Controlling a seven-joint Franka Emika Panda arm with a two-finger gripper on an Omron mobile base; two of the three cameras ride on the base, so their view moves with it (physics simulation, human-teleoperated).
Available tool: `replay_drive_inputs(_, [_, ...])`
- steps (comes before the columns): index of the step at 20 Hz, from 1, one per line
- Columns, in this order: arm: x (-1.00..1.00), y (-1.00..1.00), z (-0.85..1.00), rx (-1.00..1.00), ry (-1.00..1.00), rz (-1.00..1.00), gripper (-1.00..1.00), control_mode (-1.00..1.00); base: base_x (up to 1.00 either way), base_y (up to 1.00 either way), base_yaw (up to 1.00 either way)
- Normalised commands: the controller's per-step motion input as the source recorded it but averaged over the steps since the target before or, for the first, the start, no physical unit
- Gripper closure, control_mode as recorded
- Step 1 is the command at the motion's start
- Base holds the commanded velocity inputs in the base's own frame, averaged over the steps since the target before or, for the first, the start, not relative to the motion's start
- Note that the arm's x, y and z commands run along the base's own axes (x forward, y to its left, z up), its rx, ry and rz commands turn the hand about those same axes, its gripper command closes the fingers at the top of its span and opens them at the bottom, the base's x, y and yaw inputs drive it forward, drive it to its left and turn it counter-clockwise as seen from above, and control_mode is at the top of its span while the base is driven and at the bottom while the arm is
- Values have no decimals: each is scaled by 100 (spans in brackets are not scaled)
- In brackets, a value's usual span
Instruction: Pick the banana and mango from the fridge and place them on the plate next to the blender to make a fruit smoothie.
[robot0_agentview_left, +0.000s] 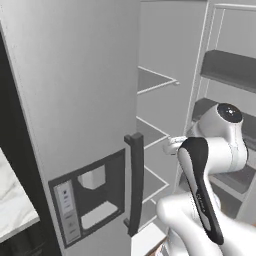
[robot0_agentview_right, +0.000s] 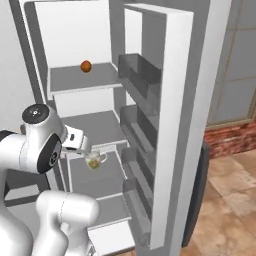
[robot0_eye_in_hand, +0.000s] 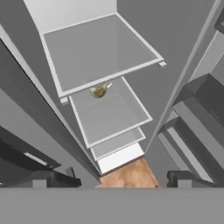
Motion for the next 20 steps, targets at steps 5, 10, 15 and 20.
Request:
replay_drive_inputs(5, [0, 0, 0, 0, 0, 0, -100, 100, 46, -38, 19])
replay_drive_inputs(10, [0, 0, 0, 0, 0, 0, -100, 100, 37, -18, 11])
replay_drive_inputs(15, [0, 0, 0, 0, 0, 0, -100, 100, 39, 0, 13])
replay_drive_inputs(20, [0, 0, 0, 0, 0, 0, -100, 100, 51, 0, 18])
